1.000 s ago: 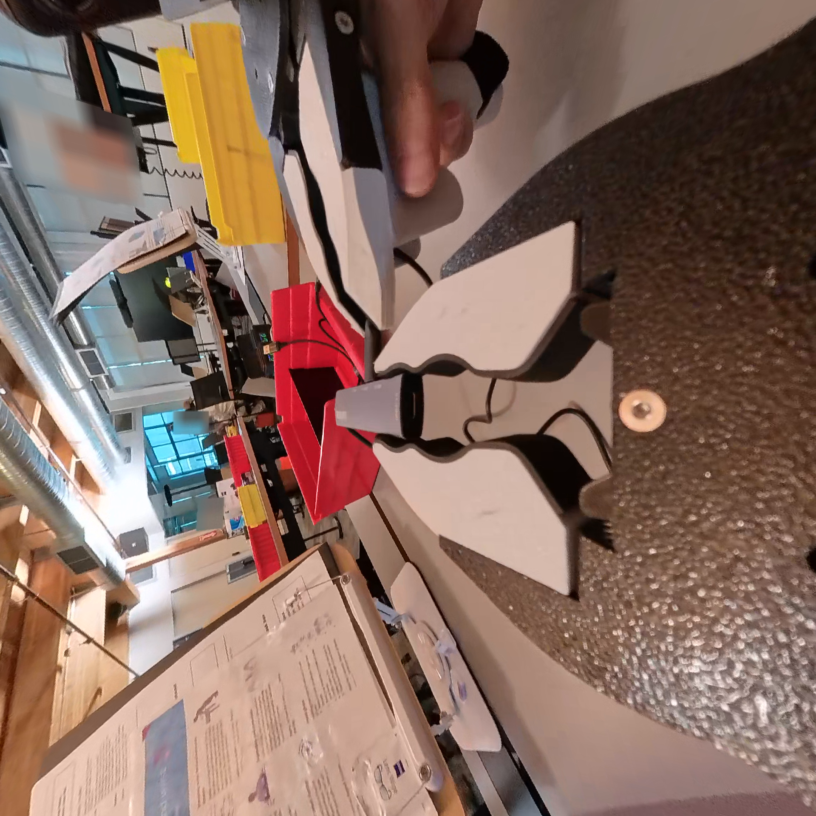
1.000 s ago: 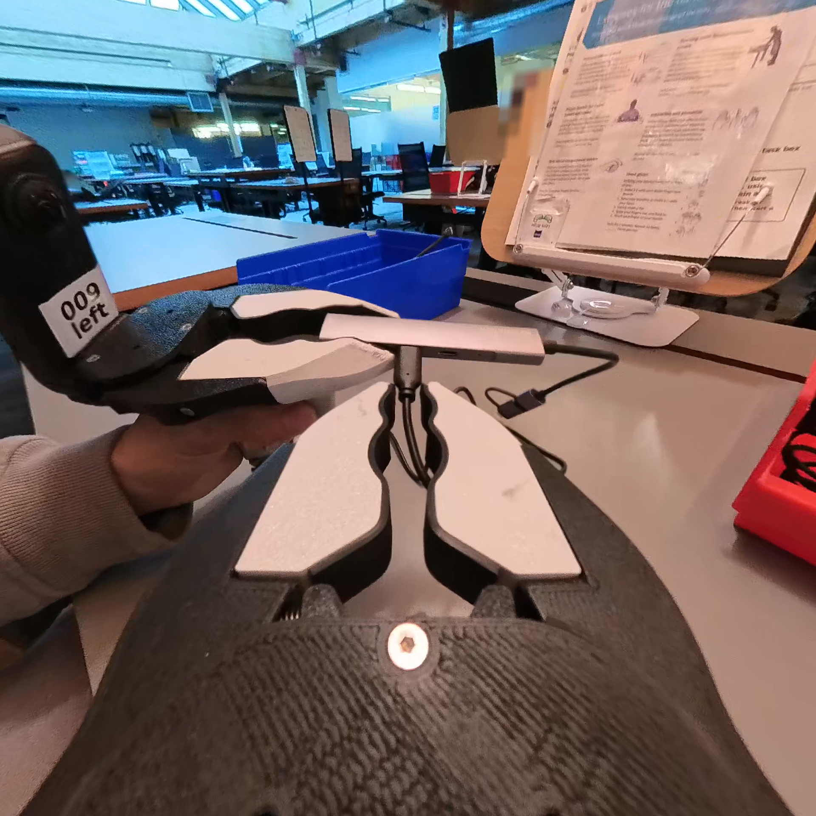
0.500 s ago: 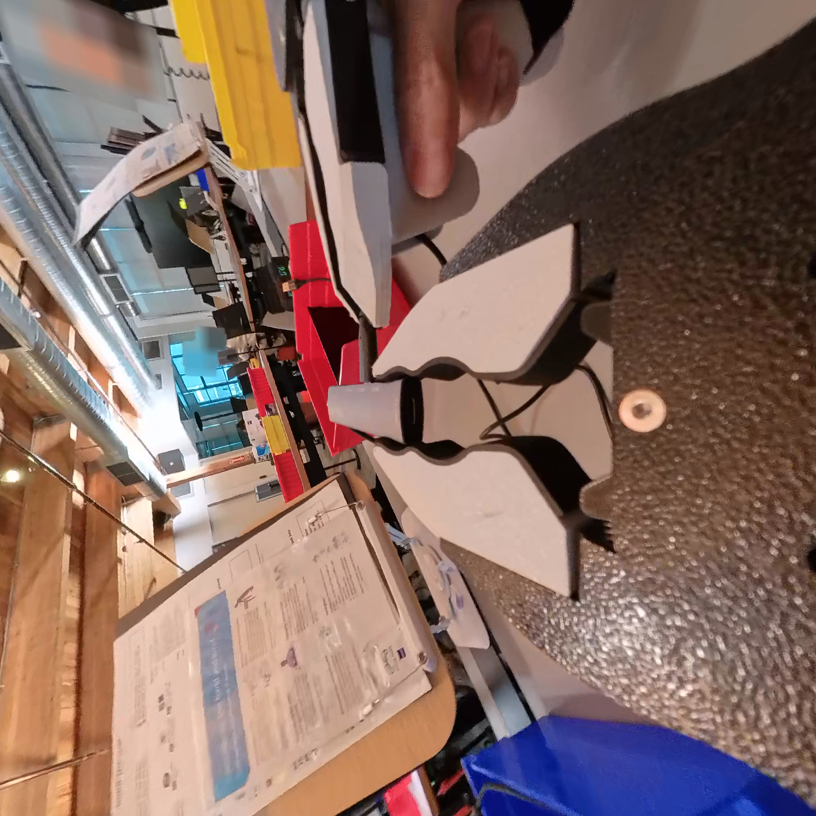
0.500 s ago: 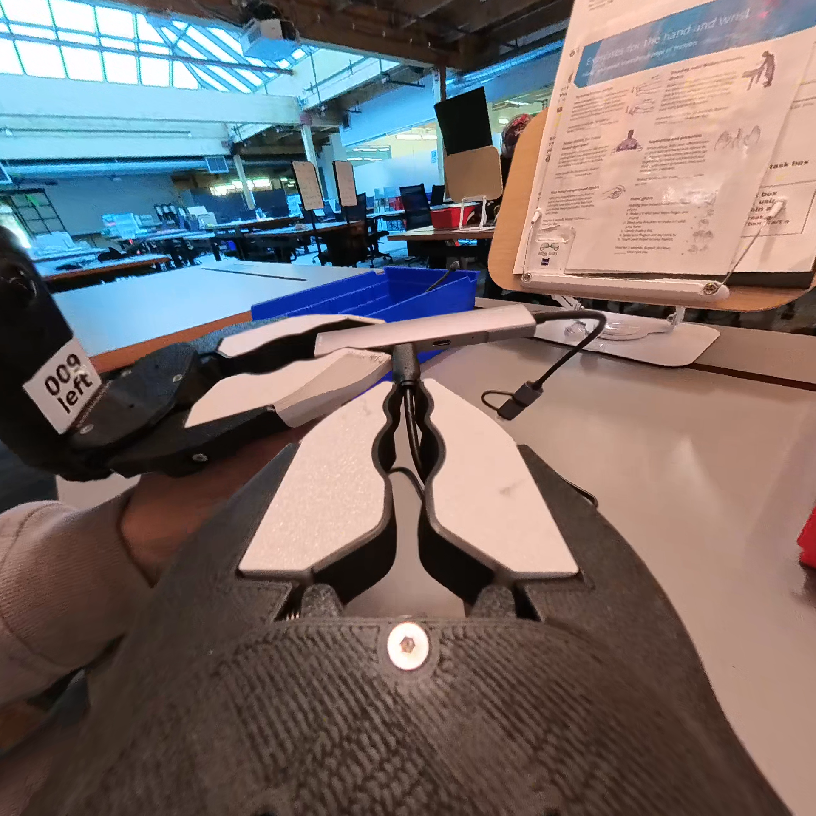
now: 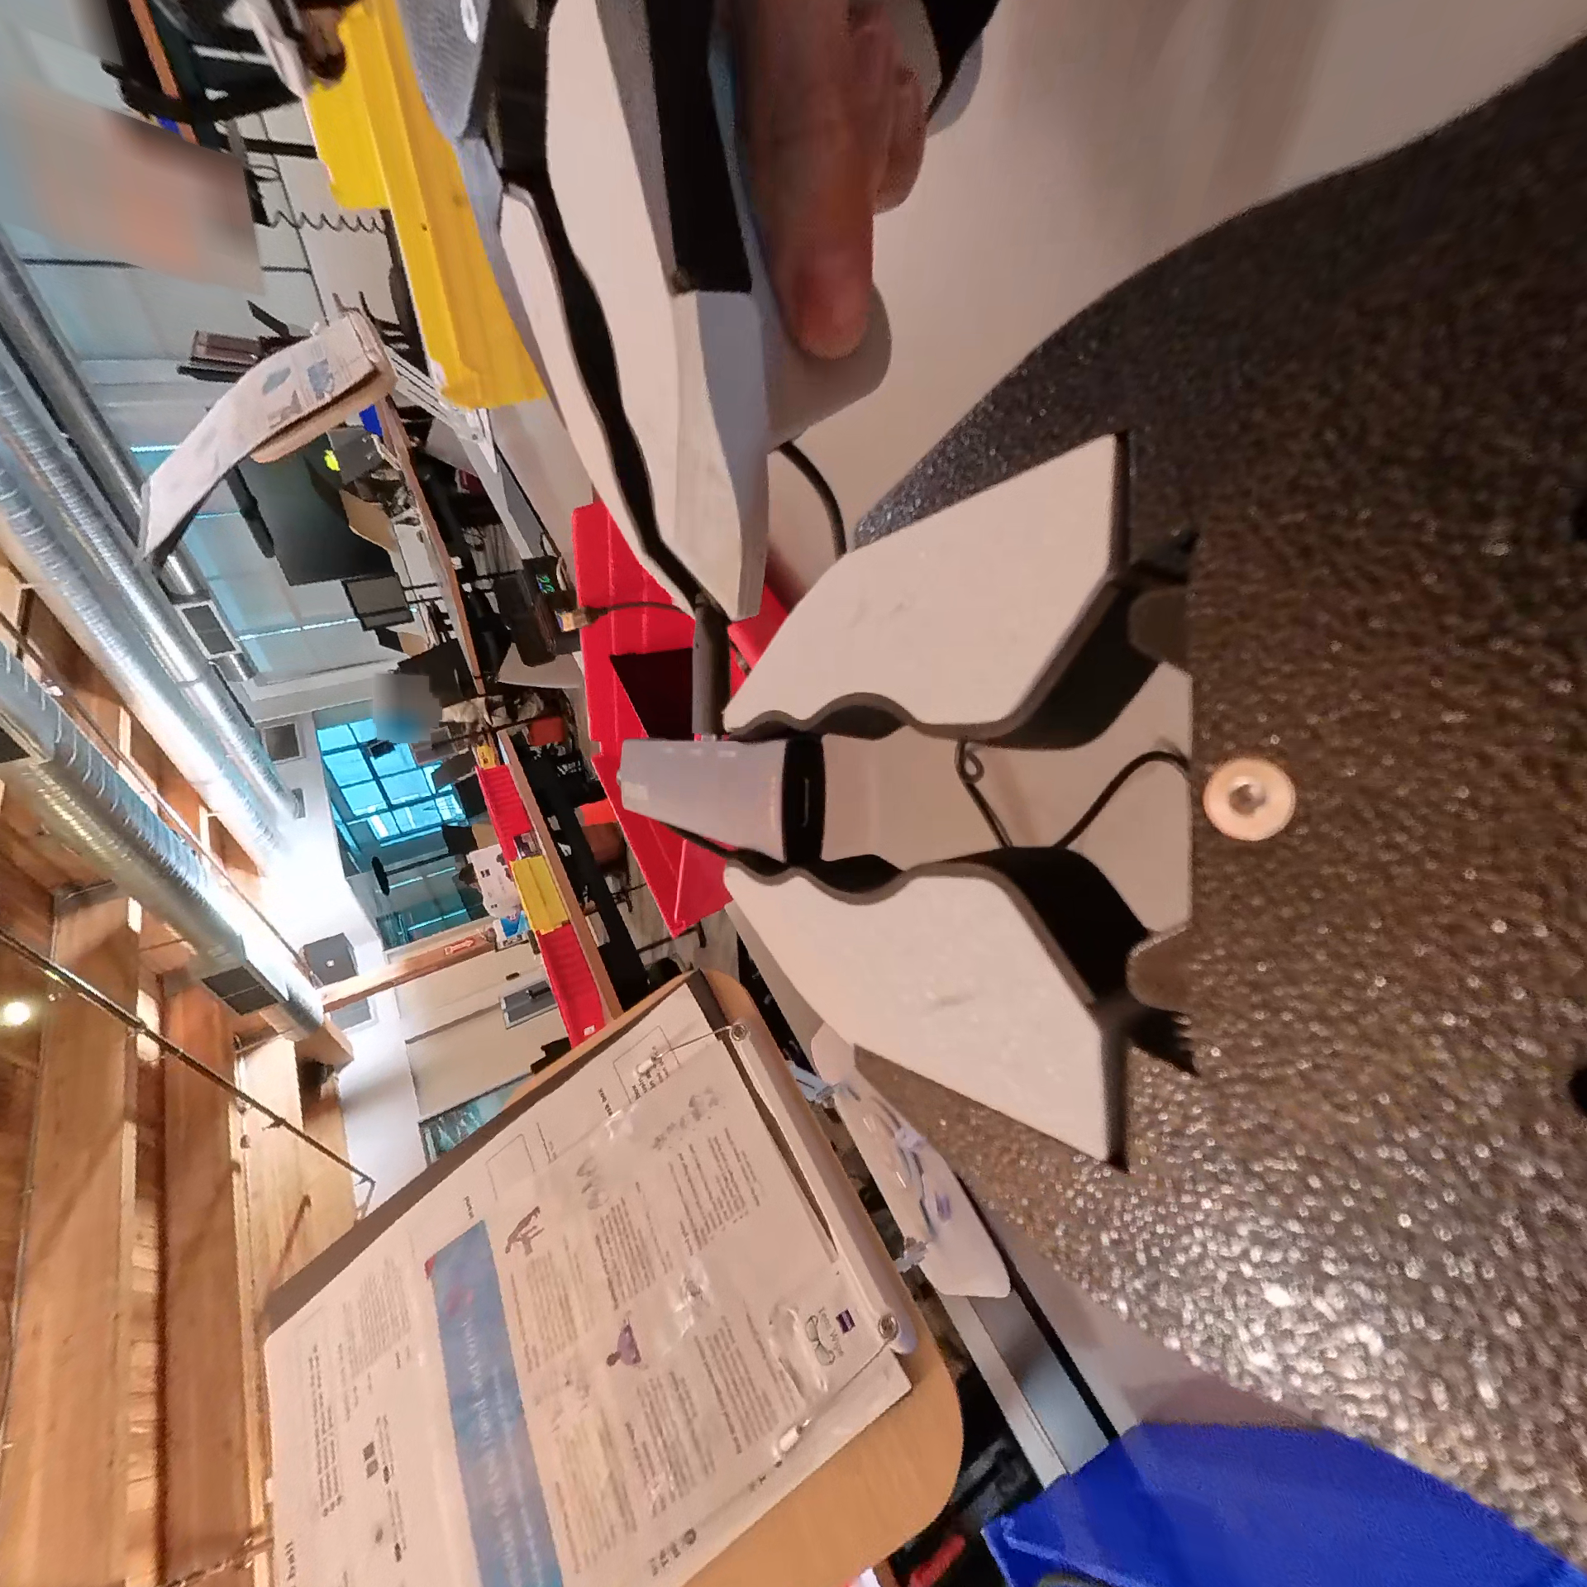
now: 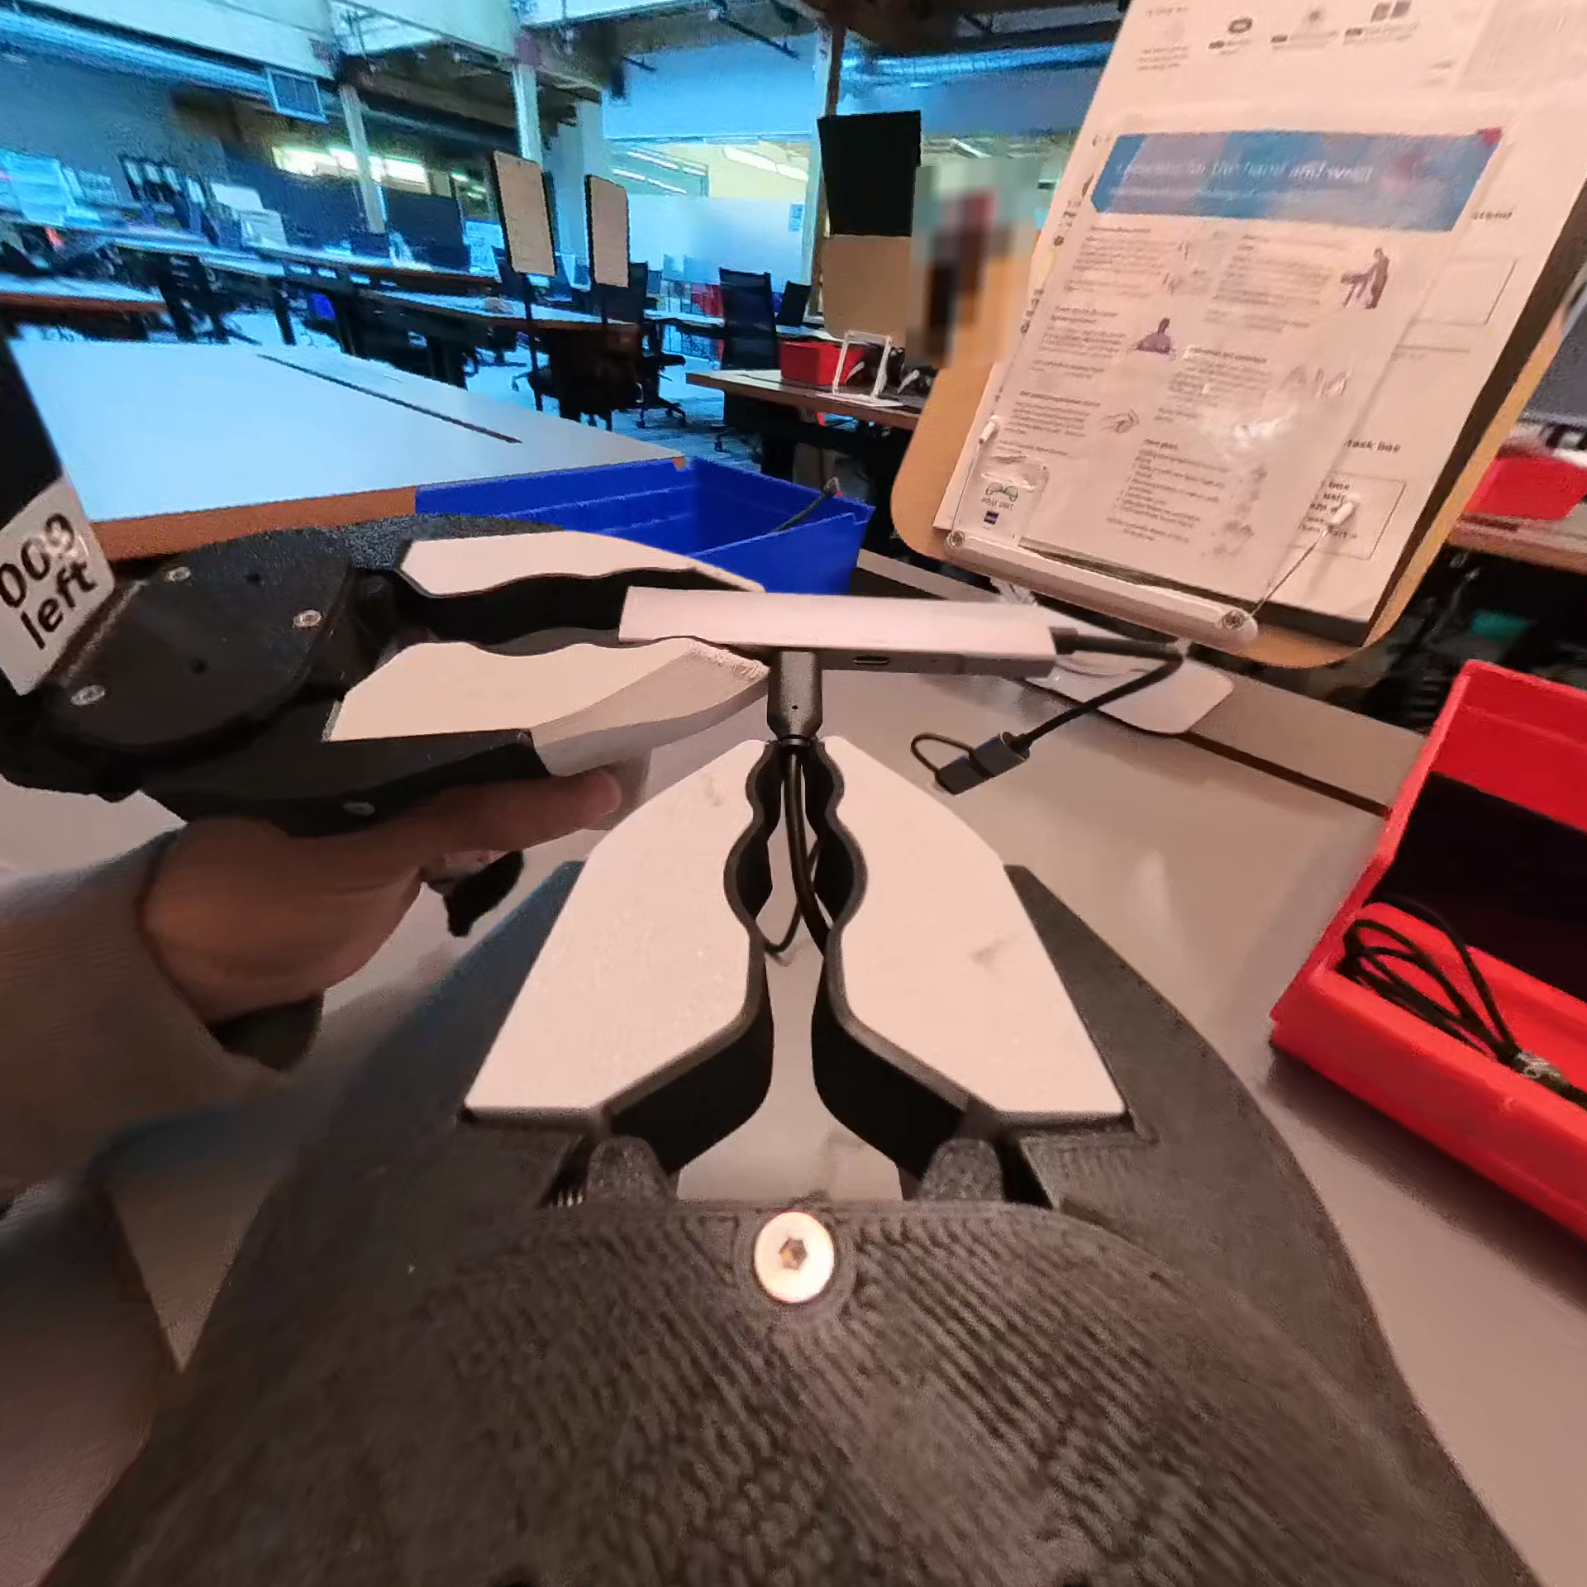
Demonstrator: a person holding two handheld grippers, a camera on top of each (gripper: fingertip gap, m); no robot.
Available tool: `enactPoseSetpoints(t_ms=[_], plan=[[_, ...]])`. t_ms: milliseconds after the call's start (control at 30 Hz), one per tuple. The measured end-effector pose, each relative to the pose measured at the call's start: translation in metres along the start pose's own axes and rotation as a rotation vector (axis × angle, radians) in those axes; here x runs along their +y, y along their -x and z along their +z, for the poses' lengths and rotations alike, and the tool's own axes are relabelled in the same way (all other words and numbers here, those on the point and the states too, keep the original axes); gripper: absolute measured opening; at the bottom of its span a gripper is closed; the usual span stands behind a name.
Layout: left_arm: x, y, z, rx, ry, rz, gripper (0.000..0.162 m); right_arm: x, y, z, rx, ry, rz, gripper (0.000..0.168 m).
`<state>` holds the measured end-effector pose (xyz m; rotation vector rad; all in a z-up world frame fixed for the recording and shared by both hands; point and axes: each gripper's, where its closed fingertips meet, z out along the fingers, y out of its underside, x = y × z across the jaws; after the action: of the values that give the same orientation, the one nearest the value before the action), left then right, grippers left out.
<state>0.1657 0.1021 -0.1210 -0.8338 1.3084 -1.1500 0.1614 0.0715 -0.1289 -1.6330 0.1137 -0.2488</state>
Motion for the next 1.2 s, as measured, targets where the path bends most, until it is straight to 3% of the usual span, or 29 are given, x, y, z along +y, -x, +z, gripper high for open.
enactPoseSetpoints(t_ms=[33, 100, 167, 200, 300, 433, 733, 1200], plan=[[0.0, 0.001, 0.001, -0.011, 0.007, 0.014, 0.024, 0.001, -0.002, -0.001, -0.001, 0.007, 0.009, 0.006], [0.008, 0.054, -0.013, -0.242, 0.038, -0.027, 0.023, -0.002, -0.028, -0.018, 0.107, -0.006, -0.011, 0.006], [0.008, 0.108, -0.038, -0.295, 0.007, -0.217, 0.023, -0.005, -0.054, -0.038, 0.104, -0.049, 0.111, 0.006], [-0.002, 0.113, -0.044, -0.28, -0.034, -0.21, 0.023, -0.006, -0.056, -0.04, 0.046, -0.066, 0.146, 0.006], [-0.026, 0.075, -0.03, -0.179, -0.055, -0.034, 0.023, -0.018, -0.068, -0.037, 0.049, -0.031, 0.028, 0.006], [-0.038, 0.05, -0.025, -0.095, -0.075, 0.038, 0.023, -0.085, -0.099, -0.05, 0.072, -0.118, -0.077, 0.006], [-0.028, 0.072, -0.032, -0.117, -0.062, -0.062, 0.023, -0.225, -0.162, -0.066, 0.005, -0.256, -0.133, 0.006], [-0.008, 0.063, -0.022, -0.082, -0.012, -0.084, 0.023, -0.363, -0.249, -0.027, 0.013, -0.323, -0.06, 0.006]])
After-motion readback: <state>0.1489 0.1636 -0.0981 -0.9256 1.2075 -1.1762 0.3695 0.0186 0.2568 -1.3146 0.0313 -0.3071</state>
